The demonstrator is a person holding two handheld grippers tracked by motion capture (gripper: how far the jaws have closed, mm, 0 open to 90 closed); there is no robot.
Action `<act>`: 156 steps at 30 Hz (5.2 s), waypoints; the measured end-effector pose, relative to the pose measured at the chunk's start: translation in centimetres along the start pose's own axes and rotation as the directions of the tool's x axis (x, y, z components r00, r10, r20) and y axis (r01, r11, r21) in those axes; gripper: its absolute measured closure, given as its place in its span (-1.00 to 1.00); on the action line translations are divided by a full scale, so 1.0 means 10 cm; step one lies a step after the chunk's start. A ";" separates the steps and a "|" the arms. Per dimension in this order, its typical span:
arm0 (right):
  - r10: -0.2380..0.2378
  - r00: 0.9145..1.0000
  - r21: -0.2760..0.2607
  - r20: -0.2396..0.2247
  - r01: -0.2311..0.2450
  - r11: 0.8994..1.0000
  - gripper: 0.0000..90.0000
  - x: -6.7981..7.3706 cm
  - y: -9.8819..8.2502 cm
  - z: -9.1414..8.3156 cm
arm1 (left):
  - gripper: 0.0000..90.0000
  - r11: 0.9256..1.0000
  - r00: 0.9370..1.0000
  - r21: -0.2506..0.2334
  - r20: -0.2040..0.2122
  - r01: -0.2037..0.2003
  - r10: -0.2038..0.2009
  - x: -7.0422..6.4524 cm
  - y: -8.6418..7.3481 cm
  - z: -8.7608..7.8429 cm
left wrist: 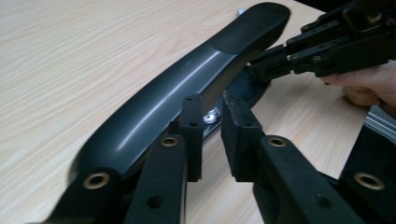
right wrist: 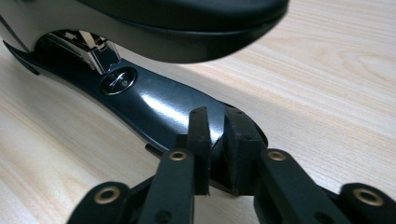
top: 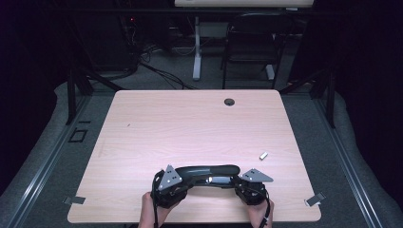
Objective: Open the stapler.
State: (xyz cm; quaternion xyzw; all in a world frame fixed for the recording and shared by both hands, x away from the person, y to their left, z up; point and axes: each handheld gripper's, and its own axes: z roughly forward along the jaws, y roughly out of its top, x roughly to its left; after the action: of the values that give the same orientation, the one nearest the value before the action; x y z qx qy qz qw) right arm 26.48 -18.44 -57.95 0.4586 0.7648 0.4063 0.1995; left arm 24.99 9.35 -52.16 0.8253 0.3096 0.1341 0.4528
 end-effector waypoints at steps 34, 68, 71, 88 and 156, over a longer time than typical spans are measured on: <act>-0.025 0.998 -0.056 0.052 0.028 0.998 1.00 0.05 -0.07 0.02 | 1.00 0.991 0.990 -0.046 -0.064 0.122 -0.125 -0.40 -0.02 0.92; -0.049 0.996 -0.052 0.068 0.053 0.997 1.00 0.08 -0.07 0.01 | 1.00 0.971 0.979 -0.143 -0.050 0.190 -0.199 -0.44 0.01 1.09; -0.051 0.996 -0.051 0.071 0.055 0.997 1.00 0.08 -0.07 0.02 | 1.00 0.972 0.980 -0.148 -0.050 0.185 -0.194 -0.45 0.01 1.10; -0.065 0.995 -0.048 0.080 0.069 0.996 1.00 0.09 -0.07 0.01 | 1.00 0.970 0.980 -0.158 -0.051 0.182 -0.193 -0.50 0.04 1.15; -0.070 0.995 -0.048 0.076 0.074 0.996 1.00 0.09 -0.07 0.02 | 1.00 0.939 0.983 -0.330 -0.116 0.100 -0.145 -0.14 0.38 0.30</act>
State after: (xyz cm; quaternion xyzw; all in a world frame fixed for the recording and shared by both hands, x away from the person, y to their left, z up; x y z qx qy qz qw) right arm 25.74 -17.73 -58.55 0.4401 0.7623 0.4010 0.2538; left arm 26.91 4.94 -50.61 0.7078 0.3650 0.2115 0.5666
